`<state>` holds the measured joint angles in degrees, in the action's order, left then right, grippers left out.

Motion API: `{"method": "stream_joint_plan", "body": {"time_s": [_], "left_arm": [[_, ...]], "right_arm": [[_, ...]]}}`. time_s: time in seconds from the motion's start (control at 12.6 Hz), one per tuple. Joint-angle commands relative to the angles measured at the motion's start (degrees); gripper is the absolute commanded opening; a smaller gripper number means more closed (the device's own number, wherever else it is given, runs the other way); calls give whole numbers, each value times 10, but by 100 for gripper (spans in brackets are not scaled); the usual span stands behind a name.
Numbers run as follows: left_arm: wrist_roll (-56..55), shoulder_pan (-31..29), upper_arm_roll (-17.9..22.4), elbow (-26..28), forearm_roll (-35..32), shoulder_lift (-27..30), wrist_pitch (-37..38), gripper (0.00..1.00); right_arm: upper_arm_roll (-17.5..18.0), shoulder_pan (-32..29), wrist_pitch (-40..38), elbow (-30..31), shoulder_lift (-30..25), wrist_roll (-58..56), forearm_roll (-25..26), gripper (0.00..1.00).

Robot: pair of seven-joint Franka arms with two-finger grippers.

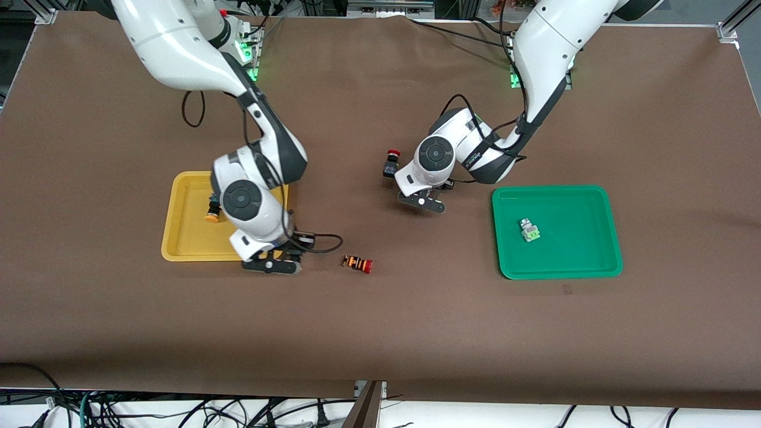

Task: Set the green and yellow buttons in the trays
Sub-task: 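Place the yellow button in the yellow tray while the left gripper places green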

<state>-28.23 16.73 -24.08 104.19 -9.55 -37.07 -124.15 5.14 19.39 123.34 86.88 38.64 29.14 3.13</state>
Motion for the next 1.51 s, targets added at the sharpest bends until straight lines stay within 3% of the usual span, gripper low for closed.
{"method": "stream_joint_plan", "body": {"time_s": [0.0, 0.16, 0.32, 0.4, 0.48, 0.63, 0.79, 0.87, 0.95, 1.19, 1.43], "left_arm": [[50, -34, 0, -44, -16, 51, 115, 0], [138, -90, 1, -95, -20, 54, 205, 0], [235, -159, 1, -104, -79, 54, 220, 0], [282, -195, 1, -101, -111, 50, 218, 0], [323, -233, 0, -99, -136, 43, 211, 0], [397, -290, 1, -85, -153, 15, 169, 0], [461, -349, 1, -41, -166, -4, 75, 3], [478, -367, 1, -23, -167, -6, 38, 46], [485, -371, -2, -18, -167, -4, 29, 99], [477, -369, -44, -42, -156, 54, 87, 100], [415, -369, -91, -154, -102, 101, 260, 100]], "right_arm": [[7, -45, -33, 103, -72, -66, 6, 1], [7, -62, 14, 207, -109, -82, 8, 1], [6, -73, 67, 288, -136, -91, 11, 2], [6, -76, 68, 297, -139, -95, 11, 19], [6, -76, 67, 295, -147, -95, 10, 99], [7, -78, 55, 271, -178, -97, 9, 100], [7, -81, 5, 242, -235, -97, 7, 100], [9, -81, -44, 219, -266, -98, 8, 100], [11, -81, -104, 189, -284, -98, 7, 100], [9, -88, -236, 116, -321, -128, 8, 100], [-20, -108, -333, 29, -337, -186, 0, 100]]}}
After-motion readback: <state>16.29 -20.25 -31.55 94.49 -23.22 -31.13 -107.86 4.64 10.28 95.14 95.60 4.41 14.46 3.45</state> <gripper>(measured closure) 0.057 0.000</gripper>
